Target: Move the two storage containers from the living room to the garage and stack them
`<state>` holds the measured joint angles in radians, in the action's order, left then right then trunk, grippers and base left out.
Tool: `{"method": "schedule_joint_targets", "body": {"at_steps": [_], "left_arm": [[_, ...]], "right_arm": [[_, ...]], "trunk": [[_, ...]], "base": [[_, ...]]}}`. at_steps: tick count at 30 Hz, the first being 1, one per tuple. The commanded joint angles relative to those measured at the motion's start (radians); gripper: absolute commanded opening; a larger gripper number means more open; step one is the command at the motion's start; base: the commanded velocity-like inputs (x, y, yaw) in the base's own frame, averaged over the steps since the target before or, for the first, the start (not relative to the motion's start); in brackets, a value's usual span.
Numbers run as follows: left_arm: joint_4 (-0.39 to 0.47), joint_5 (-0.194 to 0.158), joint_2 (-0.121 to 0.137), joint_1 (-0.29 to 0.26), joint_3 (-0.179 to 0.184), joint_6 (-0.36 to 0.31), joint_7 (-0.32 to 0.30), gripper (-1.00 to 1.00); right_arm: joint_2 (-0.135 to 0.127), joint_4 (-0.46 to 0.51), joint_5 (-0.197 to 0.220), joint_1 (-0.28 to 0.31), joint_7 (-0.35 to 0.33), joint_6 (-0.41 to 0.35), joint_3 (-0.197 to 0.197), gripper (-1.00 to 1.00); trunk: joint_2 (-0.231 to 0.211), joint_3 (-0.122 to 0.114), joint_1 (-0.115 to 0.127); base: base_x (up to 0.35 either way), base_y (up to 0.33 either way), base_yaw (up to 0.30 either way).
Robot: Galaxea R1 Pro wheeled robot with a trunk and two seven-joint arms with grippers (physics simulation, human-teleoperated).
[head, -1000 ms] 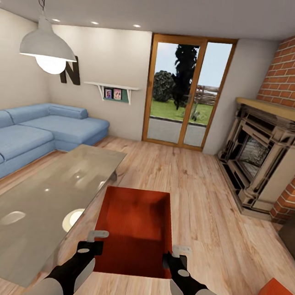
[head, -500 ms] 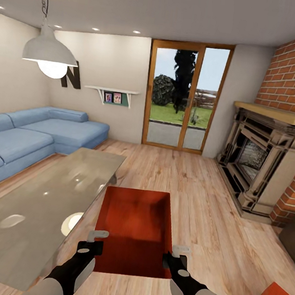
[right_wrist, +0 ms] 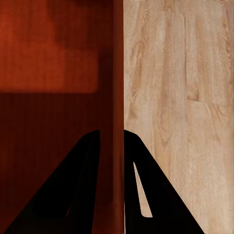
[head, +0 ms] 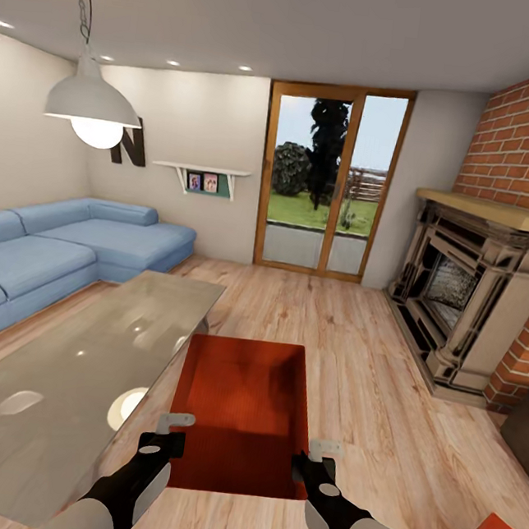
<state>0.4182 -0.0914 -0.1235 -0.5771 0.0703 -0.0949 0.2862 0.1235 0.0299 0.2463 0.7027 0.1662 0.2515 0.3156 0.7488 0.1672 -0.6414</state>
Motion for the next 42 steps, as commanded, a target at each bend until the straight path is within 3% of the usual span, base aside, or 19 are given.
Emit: {"method": "schedule_joint_targets", "body": {"at_steps": [1,42], "left_arm": [[0.005,0.013,0.024,-0.001,-0.012,-0.008,0.019,-1.00],[0.007,0.013,0.024,-0.001,-0.012,-0.008,0.019,-1.00]], "right_arm": [[-0.005,-0.002,0.021,0.000,0.006,0.006,-0.018,-1.00],[-0.005,-0.002,0.021,0.001,0.006,0.006,-0.018,-1.00]], "trunk": [[0.001,0.000,0.000],[0.001,-0.066,0.000]], "base": [[0.000,0.000,0.000],[0.000,0.000,0.000]]}}
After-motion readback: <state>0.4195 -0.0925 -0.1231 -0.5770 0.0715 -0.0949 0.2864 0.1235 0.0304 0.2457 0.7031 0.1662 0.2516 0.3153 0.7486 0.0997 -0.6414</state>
